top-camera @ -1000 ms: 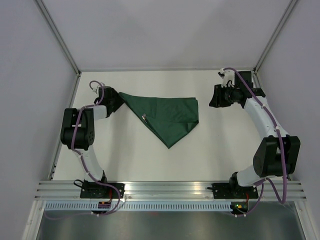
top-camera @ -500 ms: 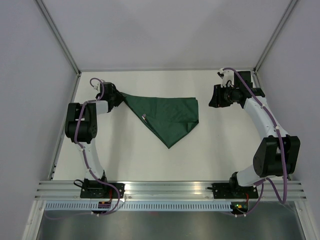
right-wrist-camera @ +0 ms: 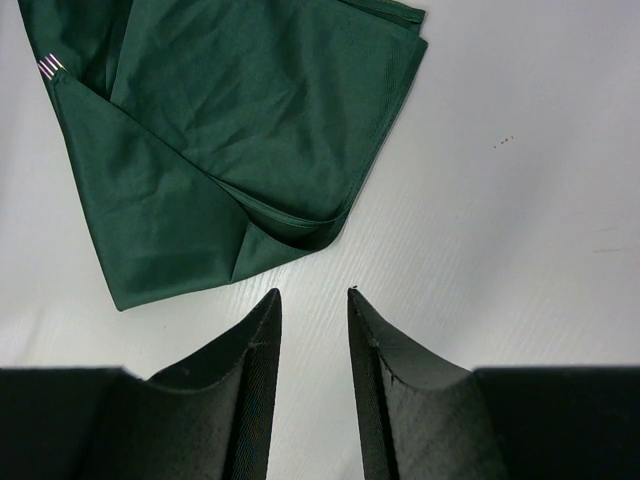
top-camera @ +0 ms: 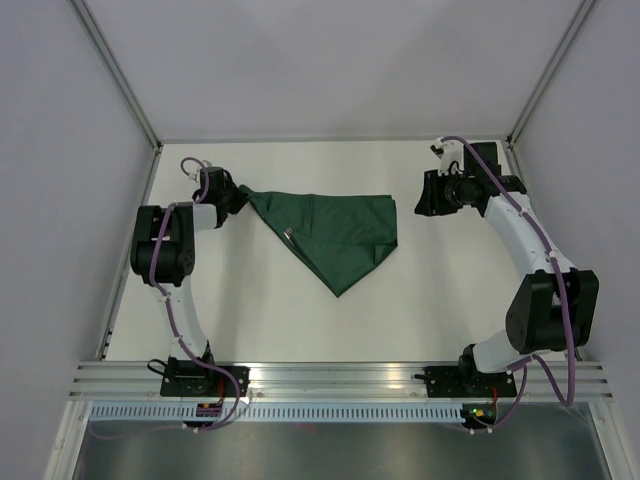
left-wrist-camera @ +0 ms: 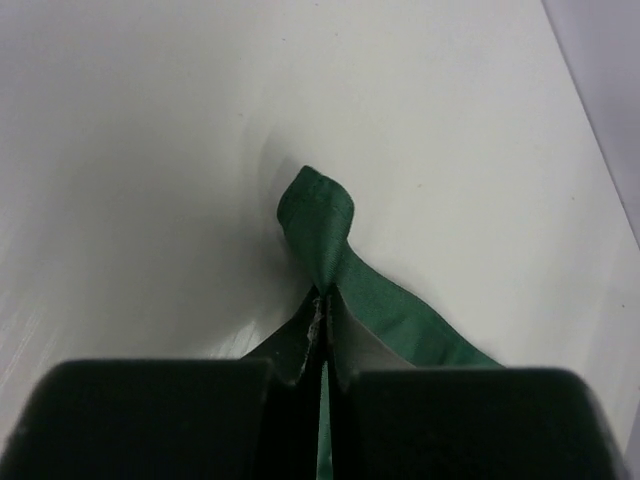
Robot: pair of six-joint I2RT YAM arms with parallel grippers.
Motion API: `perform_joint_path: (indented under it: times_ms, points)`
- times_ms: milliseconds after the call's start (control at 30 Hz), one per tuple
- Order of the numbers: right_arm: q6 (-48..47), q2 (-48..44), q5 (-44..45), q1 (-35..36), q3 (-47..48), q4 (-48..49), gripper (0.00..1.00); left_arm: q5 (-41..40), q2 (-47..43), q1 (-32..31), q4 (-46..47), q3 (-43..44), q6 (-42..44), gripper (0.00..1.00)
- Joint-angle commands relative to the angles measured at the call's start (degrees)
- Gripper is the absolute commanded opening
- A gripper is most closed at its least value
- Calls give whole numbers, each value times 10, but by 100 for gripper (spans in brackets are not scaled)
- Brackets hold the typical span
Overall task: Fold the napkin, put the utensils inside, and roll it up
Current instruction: Fold the napkin
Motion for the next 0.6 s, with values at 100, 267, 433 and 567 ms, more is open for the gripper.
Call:
perform_joint_path:
  times_ms: [100,267,433,567]
  points:
    - [-6,8,7,12,-1,11,38,115,-65,3,198,-81,46,2]
    - [-8,11,18,29,-1,11,38,224,-81,-2,307,-118,53,2]
    - [-9,16,29,42,0,12,37,312,-93,-12,431,-164,49,2]
    - [-10,21,38,53,2,12,37,396,-95,-44,471,-173,51,2]
